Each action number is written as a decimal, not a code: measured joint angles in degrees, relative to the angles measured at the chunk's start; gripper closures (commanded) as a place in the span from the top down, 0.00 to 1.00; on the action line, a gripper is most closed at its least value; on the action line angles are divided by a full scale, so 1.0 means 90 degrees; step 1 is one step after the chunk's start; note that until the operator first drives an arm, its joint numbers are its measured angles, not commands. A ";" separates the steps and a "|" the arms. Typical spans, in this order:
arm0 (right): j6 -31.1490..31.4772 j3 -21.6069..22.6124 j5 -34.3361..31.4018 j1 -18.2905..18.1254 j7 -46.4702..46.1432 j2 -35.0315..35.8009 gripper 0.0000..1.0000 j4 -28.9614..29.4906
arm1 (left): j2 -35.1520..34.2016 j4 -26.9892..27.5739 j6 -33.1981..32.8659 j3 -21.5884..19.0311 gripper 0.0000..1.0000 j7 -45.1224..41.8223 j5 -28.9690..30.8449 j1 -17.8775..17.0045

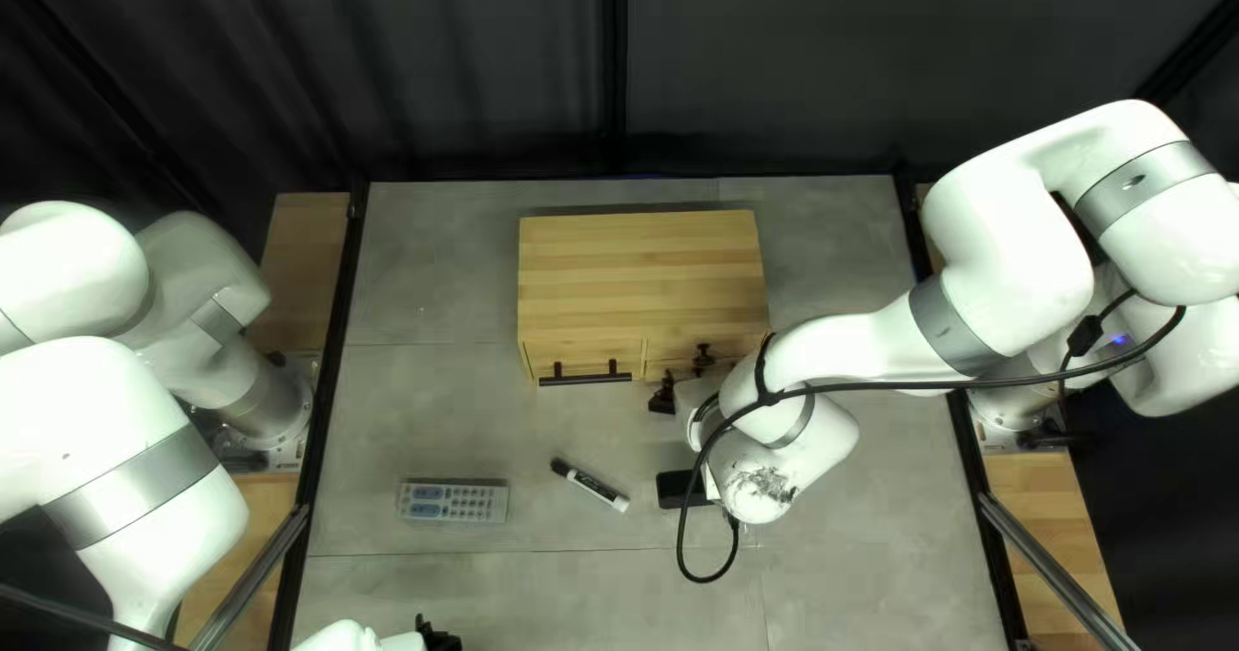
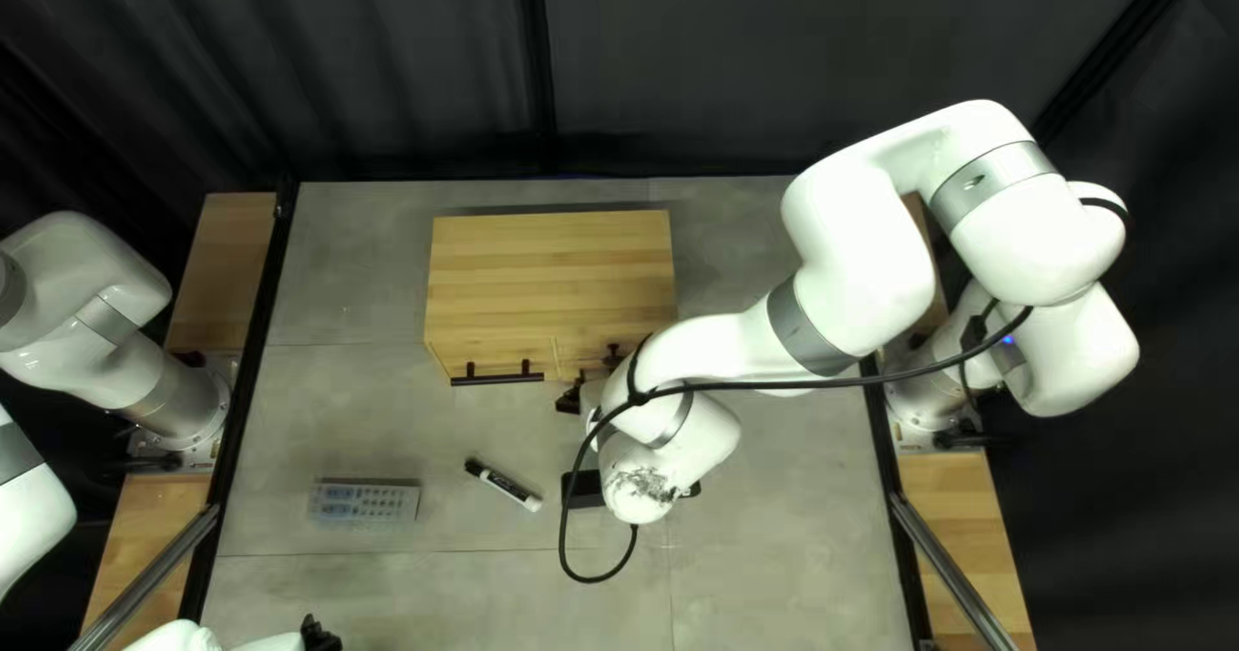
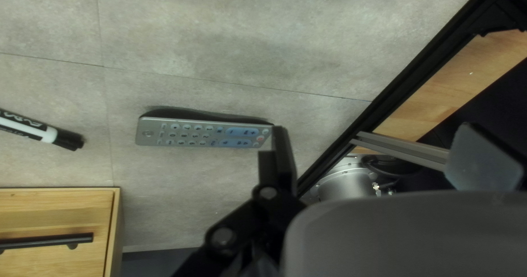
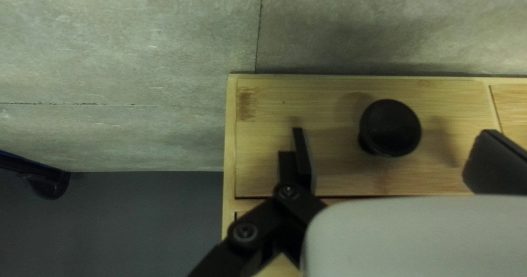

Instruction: Open drawers and place objects into drawer and close

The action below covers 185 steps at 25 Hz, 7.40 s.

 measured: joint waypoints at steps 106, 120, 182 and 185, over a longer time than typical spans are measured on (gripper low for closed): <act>0.2498 0.0861 0.0809 0.1165 -0.0217 -0.0482 1.00 0.1284 | 0.0000 0.0000 0.0000 0.0000 1.00 0.0000 0.0000 0.0000; 0.2257 0.0617 0.0952 0.0721 -0.0962 -0.0596 1.00 0.1329 | 0.0000 0.0000 0.0000 0.0000 1.00 0.0000 0.0000 0.0000; 0.1198 0.0203 0.1297 -0.0017 -0.1057 -0.0648 0.98 0.0745 | 0.0000 0.0000 0.0000 0.0000 1.00 0.0000 0.0000 0.0000; 0.1171 0.0203 0.1288 -0.0019 -0.1051 -0.0654 0.97 0.0711 | 0.0000 0.0000 0.0000 0.0000 1.00 0.0000 0.0000 0.0000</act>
